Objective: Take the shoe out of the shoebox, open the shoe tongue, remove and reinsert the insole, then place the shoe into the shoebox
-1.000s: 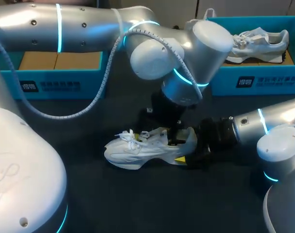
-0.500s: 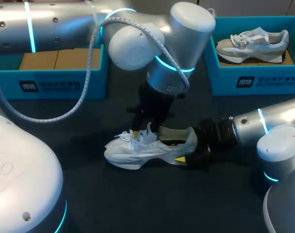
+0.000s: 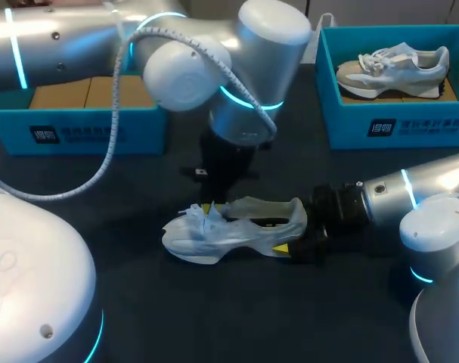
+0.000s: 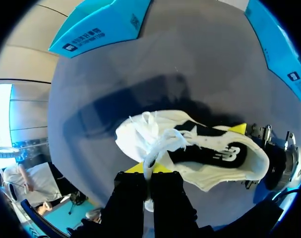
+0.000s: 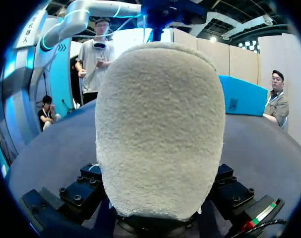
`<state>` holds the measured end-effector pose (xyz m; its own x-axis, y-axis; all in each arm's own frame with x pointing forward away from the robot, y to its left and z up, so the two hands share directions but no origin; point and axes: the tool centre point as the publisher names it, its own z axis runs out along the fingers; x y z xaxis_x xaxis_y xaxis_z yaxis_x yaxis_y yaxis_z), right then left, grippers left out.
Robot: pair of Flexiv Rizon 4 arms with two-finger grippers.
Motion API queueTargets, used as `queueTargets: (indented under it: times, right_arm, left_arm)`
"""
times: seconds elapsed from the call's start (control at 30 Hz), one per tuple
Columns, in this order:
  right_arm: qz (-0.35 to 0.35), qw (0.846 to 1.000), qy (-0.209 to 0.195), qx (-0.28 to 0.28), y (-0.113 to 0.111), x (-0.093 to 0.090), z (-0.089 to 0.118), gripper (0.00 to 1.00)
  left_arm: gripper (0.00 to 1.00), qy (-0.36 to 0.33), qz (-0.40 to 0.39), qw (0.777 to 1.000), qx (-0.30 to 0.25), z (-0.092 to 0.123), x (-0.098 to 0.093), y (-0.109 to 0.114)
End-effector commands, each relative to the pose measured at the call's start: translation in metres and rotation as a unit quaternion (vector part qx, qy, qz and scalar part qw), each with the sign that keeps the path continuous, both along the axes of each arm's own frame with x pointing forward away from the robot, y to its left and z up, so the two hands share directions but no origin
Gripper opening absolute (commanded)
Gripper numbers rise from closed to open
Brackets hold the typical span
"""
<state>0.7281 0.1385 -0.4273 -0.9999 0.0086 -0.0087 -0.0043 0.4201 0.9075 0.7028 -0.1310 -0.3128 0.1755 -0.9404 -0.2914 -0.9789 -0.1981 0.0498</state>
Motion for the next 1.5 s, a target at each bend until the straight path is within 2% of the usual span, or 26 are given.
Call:
queueTargets:
  times: [0.03, 0.37, 0.4, 0.43, 0.5, 0.7, 0.8, 0.93, 1.07, 1.23, 1.5]
  right_arm:
    - [0.0, 1.0, 0.001, -0.004, 0.004, 0.002, -0.006, 0.0]
    - [0.0, 1.0, 0.001, -0.004, 0.004, 0.002, -0.006, 0.0]
    - [0.0, 1.0, 0.001, -0.004, 0.004, 0.002, -0.006, 0.0]
    - [0.0, 1.0, 0.001, -0.004, 0.004, 0.002, -0.006, 0.0]
    - [0.0, 1.0, 0.001, -0.004, 0.004, 0.002, -0.006, 0.0]
    - [0.0, 1.0, 0.001, -0.004, 0.004, 0.002, -0.006, 0.0]
    - [0.0, 1.0, 0.001, -0.004, 0.004, 0.002, -0.006, 0.0]
    - [0.0, 1.0, 0.001, -0.004, 0.004, 0.002, -0.006, 0.0]
    - [0.0, 1.0, 0.001, -0.004, 0.004, 0.002, -0.006, 0.0]
    - [0.0, 1.0, 0.001, -0.004, 0.004, 0.002, -0.006, 0.0]
    - [0.0, 1.0, 0.001, -0.004, 0.004, 0.002, -0.006, 0.0]
  left_arm:
    - [0.0, -0.02, -0.005, 1.0, -0.02, 0.003, -0.006, 0.019]
    - [0.01, -0.023, -0.004, 1.0, -0.012, -0.009, -0.002, 0.039]
    - [0.05, -0.023, -0.004, 1.0, -0.012, -0.009, -0.002, 0.041]
    - [0.17, -0.024, -0.002, 1.0, -0.009, -0.011, -0.002, 0.044]
    - [0.31, -0.024, 0.001, 1.0, -0.006, -0.014, 0.0, 0.048]
    - [0.56, -0.017, 0.008, 1.0, 0.008, -0.024, 0.001, 0.058]
    - [0.62, -0.011, 0.011, 1.0, 0.015, -0.03, -0.001, 0.062]
    - [0.63, -0.01, 0.012, 1.0, 0.017, -0.033, -0.005, 0.067]
    - [0.74, -0.003, 0.016, 0.999, 0.029, -0.041, -0.006, 0.074]
    - [0.8, 0.0, 0.024, 0.999, 0.041, -0.051, -0.006, 0.077]
    - [1.0, 0.008, 0.026, 0.999, 0.027, -0.04, -0.001, 0.08]
